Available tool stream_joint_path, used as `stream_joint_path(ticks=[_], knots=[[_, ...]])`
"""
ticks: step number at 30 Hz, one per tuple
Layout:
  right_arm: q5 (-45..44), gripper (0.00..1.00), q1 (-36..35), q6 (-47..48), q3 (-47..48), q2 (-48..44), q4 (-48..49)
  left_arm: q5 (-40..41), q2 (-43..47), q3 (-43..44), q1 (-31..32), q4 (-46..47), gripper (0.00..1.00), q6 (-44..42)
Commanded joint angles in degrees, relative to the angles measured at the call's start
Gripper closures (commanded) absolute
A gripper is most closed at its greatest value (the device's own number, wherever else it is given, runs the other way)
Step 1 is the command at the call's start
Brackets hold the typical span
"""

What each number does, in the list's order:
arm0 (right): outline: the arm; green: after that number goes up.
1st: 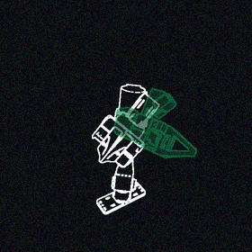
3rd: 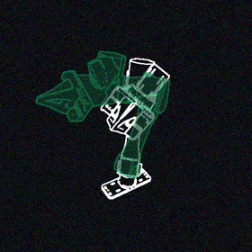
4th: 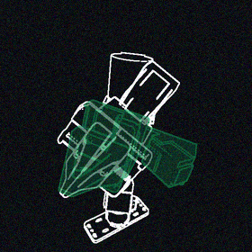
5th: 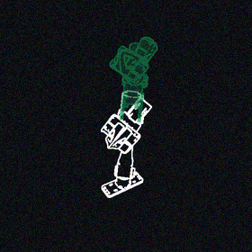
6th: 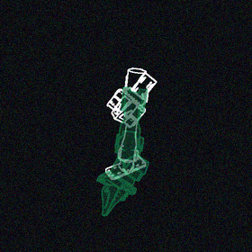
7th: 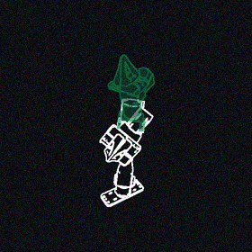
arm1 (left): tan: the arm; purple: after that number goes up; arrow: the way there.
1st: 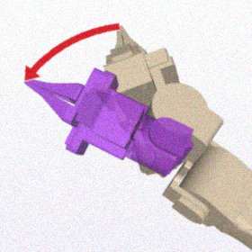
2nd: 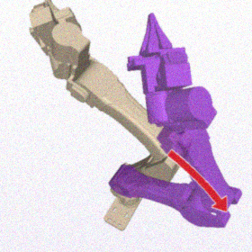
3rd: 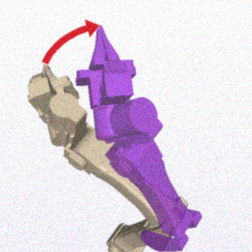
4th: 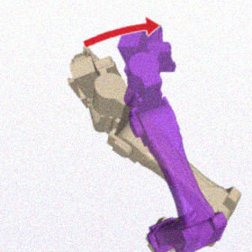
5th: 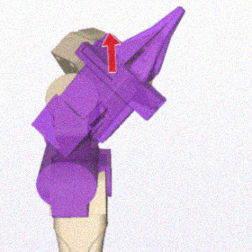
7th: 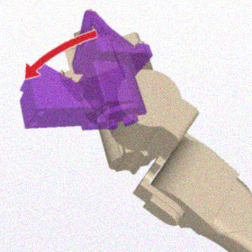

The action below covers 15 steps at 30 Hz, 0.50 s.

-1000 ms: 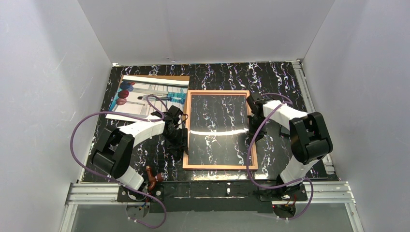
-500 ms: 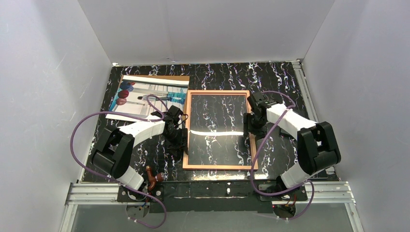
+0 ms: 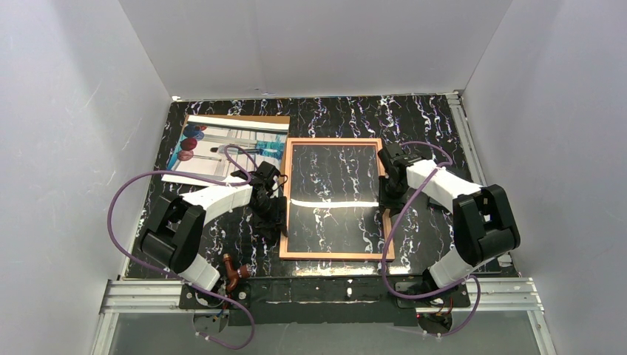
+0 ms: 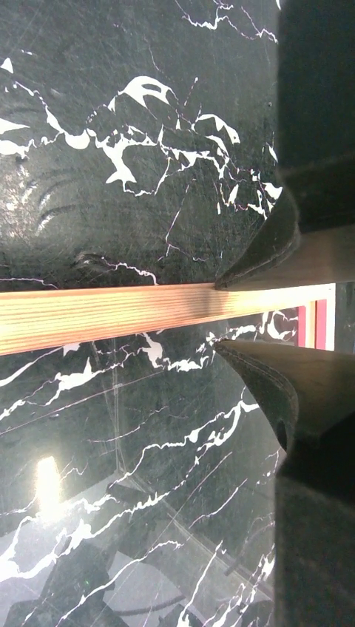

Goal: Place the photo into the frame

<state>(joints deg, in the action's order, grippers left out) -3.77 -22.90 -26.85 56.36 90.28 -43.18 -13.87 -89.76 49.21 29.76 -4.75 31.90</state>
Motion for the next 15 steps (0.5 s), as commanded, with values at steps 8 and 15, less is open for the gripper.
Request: stream_joint_path(ticks=[8,15], knots=[[-6.84,0.52,-0.35,-0.07,-1.64,1.63,-1.92,0.94,-0.46,0.53,0.3,-6.67,0.46,-0.88],[-4.24,0.38,-0.36,0.05,-2.75,-0.17,-0.51,0.8,-0.84,0.5,0.3,-6.67,0.47,-0.88]])
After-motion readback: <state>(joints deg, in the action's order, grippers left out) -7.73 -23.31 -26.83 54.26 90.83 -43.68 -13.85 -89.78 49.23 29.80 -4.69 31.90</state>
